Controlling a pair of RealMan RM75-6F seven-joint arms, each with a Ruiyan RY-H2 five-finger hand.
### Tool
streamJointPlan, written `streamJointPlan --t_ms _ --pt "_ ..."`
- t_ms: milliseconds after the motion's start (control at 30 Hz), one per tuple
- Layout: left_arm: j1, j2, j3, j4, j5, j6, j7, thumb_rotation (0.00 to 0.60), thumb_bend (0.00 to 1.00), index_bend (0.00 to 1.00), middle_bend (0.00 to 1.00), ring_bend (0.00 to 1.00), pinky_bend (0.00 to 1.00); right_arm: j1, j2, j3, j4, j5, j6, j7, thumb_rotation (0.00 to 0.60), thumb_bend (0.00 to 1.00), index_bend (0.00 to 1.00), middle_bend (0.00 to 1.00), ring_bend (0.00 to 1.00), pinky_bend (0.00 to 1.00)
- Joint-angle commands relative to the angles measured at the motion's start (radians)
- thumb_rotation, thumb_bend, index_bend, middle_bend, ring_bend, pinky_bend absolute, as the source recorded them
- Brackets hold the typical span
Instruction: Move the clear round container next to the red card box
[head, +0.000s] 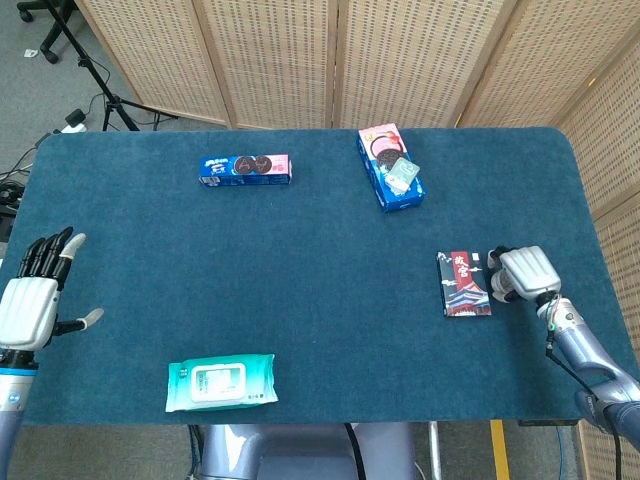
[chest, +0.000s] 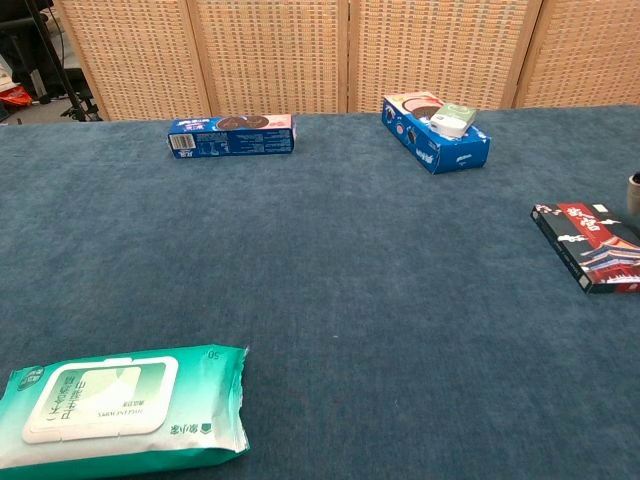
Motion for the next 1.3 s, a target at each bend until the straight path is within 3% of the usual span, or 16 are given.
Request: streamJointPlan --t_ms 33,233,433,500,567,633,733,933,1300 --pt "0.000 0.000 0.000 0.002 0.008 0.003 -0.005 0.600 0.00 0.00 0.00 0.00 0.00 0.013 0.028 -0.008 -0.038 0.007 -0.056 0.031 0.600 0.00 0.10 0.00 0.12 0.44" --pt "0.002 -0.003 -0.002 0.011 0.020 0.013 -0.019 0.600 0.00 0.00 0.00 0.00 0.00 0.009 0.057 -0.003 -0.072 -0.003 -0.021 0.038 0.600 0.00 0.08 0.00 0.10 0.44" --pt "0.009 -0.001 -0.003 0.017 0.029 0.027 -0.035 0.600 0.00 0.00 0.00 0.00 0.00 -0.023 0.142 0.017 -0.182 -0.025 0.117 0.058 0.600 0.00 0.08 0.00 0.10 0.43" --pt "0.011 -0.001 -0.003 0.019 0.029 0.029 -0.040 0.600 0.00 0.00 0.00 0.00 0.00 -0.050 0.200 0.026 -0.258 -0.044 0.212 0.054 0.600 0.00 0.08 0.00 0.09 0.38" --pt "0.012 -0.001 -0.003 0.018 0.027 0.029 -0.041 0.600 0.00 0.00 0.00 0.00 0.00 -0.079 0.247 0.032 -0.328 -0.059 0.293 0.040 0.600 0.00 0.08 0.00 0.05 0.25" --pt "0.015 -0.001 -0.002 0.015 0.030 0.033 -0.039 0.600 0.00 0.00 0.00 0.00 0.00 -0.118 0.297 0.038 -0.414 -0.069 0.381 0.024 0.600 0.00 0.08 0.00 0.00 0.07" --pt "0.021 -0.005 0.003 0.011 0.037 0.043 -0.035 0.600 0.00 0.00 0.00 0.00 0.00 -0.176 0.326 0.048 -0.495 -0.067 0.490 -0.003 0.600 0.00 0.06 0.00 0.00 0.00" --pt "0.050 -0.042 0.016 0.036 0.069 0.103 -0.031 0.600 0.00 0.00 0.00 0.00 0.00 -0.285 0.243 0.068 -0.504 -0.080 0.712 -0.065 0.600 0.00 0.03 0.00 0.00 0.00" --pt "0.080 -0.045 0.042 0.064 0.088 0.122 -0.008 0.600 0.00 0.00 0.00 0.00 0.00 -0.378 0.204 0.050 -0.566 -0.049 0.762 -0.145 0.600 0.00 0.00 0.00 0.00 0.00"
